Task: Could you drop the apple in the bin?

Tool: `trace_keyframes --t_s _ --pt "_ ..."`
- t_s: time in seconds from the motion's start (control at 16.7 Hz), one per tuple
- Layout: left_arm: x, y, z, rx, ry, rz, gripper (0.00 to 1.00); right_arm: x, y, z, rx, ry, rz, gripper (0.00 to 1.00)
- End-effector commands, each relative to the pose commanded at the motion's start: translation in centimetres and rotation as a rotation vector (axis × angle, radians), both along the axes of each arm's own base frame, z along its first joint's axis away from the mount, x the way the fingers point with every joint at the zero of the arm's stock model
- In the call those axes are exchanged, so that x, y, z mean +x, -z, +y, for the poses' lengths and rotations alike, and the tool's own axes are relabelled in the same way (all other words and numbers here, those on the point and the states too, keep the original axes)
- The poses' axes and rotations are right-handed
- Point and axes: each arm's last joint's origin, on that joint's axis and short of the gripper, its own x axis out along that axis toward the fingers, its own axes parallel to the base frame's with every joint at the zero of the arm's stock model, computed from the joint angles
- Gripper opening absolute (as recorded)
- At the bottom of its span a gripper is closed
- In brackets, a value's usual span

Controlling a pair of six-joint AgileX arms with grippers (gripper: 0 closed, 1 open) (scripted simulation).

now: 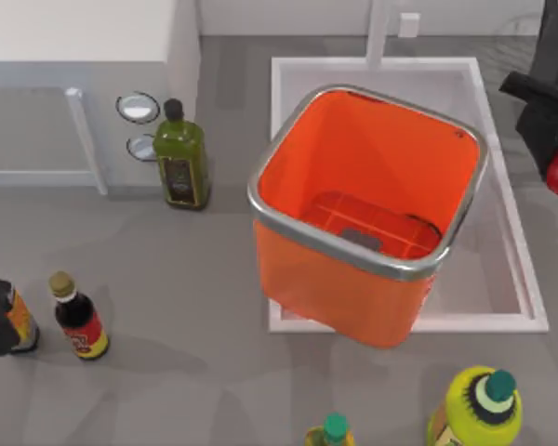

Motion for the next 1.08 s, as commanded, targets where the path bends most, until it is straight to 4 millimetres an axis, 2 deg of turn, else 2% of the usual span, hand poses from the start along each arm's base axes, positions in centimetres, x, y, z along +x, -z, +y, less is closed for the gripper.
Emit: trace_keyframes --t_s 0.3,0.54,0.78,1.08 --pt "0.0 0.0 0.0 0.000 0.000 0.000 1.00 1.5 1.5 8.0 -0.022 0.406 0.044 0.00" --pt "0.0 0.0 0.0 0.000 0.000 0.000 1.00 1.9 2.3 12.8 -0.030 0.702 0.019 0.00" --pt "0.0 0.0 0.0 0.000 0.000 0.000 1.00 2.3 2.1 15.8 0.004 0.915 -0.039 0.00" --pt "0.0 0.0 0.0 0.000 0.000 0.000 1.00 2.6 1.5 17.1 0.050 1.038 -0.087 0.00"
